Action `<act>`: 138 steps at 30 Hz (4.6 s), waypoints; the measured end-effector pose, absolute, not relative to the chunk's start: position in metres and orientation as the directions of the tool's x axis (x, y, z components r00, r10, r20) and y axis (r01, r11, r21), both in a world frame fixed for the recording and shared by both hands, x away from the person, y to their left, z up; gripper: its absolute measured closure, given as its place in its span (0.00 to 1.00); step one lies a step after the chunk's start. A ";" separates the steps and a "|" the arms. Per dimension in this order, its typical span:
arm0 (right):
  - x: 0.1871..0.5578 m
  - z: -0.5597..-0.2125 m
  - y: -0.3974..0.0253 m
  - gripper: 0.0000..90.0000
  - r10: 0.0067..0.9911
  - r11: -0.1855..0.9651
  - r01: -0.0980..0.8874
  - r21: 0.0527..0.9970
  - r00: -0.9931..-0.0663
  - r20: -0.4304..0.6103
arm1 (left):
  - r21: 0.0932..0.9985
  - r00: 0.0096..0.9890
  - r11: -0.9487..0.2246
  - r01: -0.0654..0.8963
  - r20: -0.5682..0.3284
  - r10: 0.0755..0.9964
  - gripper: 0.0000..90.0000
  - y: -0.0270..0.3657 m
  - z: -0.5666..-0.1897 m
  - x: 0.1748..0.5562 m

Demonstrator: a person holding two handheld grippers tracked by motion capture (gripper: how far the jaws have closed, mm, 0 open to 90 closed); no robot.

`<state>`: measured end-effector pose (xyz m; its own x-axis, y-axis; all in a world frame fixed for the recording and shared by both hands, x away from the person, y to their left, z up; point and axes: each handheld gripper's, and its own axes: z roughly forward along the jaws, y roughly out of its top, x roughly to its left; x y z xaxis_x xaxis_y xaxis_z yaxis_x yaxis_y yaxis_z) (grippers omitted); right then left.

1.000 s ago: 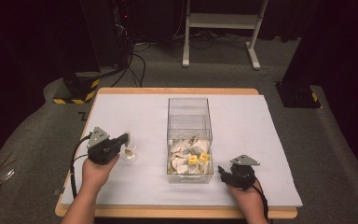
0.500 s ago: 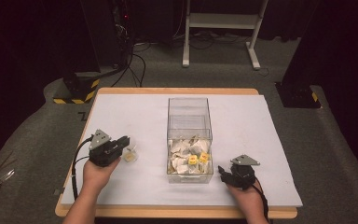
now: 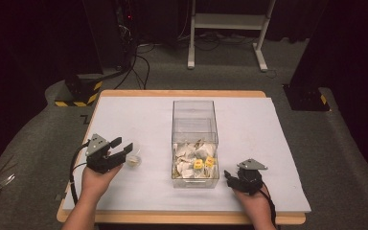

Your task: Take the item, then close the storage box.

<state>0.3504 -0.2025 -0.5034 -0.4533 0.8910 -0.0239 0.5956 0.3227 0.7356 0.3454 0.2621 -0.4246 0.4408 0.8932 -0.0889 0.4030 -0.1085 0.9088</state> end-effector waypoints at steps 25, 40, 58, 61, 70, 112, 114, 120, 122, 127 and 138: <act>0.350 -0.503 -0.202 0.37 0.890 0.324 0.595 0.736 -0.456 -0.023 | 0.879 0.442 -0.149 0.452 -0.076 0.894 0.15 0.279 -0.445 0.323; 0.350 -0.503 -0.203 0.37 0.890 0.322 0.594 0.737 -0.456 -0.022 | 0.833 0.433 -0.217 0.509 -0.030 0.901 0.15 0.288 -0.475 0.315; 0.349 -0.503 -0.204 0.36 0.887 0.313 0.583 0.750 -0.461 -0.012 | 0.723 0.431 -0.307 0.619 0.014 0.902 0.16 0.288 -0.507 0.322; 0.346 -0.501 -0.204 0.36 0.881 0.319 0.559 0.765 -0.472 -0.023 | 0.724 0.434 -0.302 0.620 0.005 0.901 0.15 0.289 -0.508 0.322; 0.337 -0.491 -0.197 0.35 0.865 0.314 0.516 0.797 -0.502 -0.016 | 0.727 0.434 -0.299 0.618 0.002 0.901 0.15 0.289 -0.509 0.322; 0.321 -0.457 -0.198 0.37 0.845 0.273 0.408 0.871 -0.534 -0.015 | 0.729 0.435 -0.300 0.615 0.004 0.900 0.15 0.289 -0.509 0.321; 0.320 -0.454 -0.198 0.37 0.844 0.274 0.401 0.874 -0.536 -0.018 | 0.729 0.435 -0.298 0.616 0.002 0.901 0.15 0.289 -0.509 0.321; 0.316 -0.447 -0.197 0.37 0.842 0.264 0.385 0.884 -0.539 -0.017 | 0.729 0.439 -0.301 0.614 0.001 0.899 0.15 0.290 -0.509 0.322; 0.315 -0.444 -0.197 0.37 0.844 0.259 0.379 0.888 -0.537 -0.017 | 0.729 0.438 -0.299 0.616 0.000 0.899 0.15 0.289 -0.509 0.322; 0.311 -0.437 -0.194 0.37 0.837 0.256 0.364 0.896 -0.547 -0.018 | 0.731 0.438 -0.299 0.614 0.000 0.899 0.15 0.289 -0.509 0.322; 0.303 -0.432 -0.183 0.38 0.800 0.256 0.339 0.905 -0.600 -0.001 | 0.733 0.433 -0.300 0.611 0.008 0.901 0.15 0.290 -0.509 0.320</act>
<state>0.3026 -0.1830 -0.4320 -0.6004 0.7997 -0.0012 0.3394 0.2562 0.9051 0.3201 0.2895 -0.5092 0.4330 0.9014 0.0078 0.6105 -0.2996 0.7331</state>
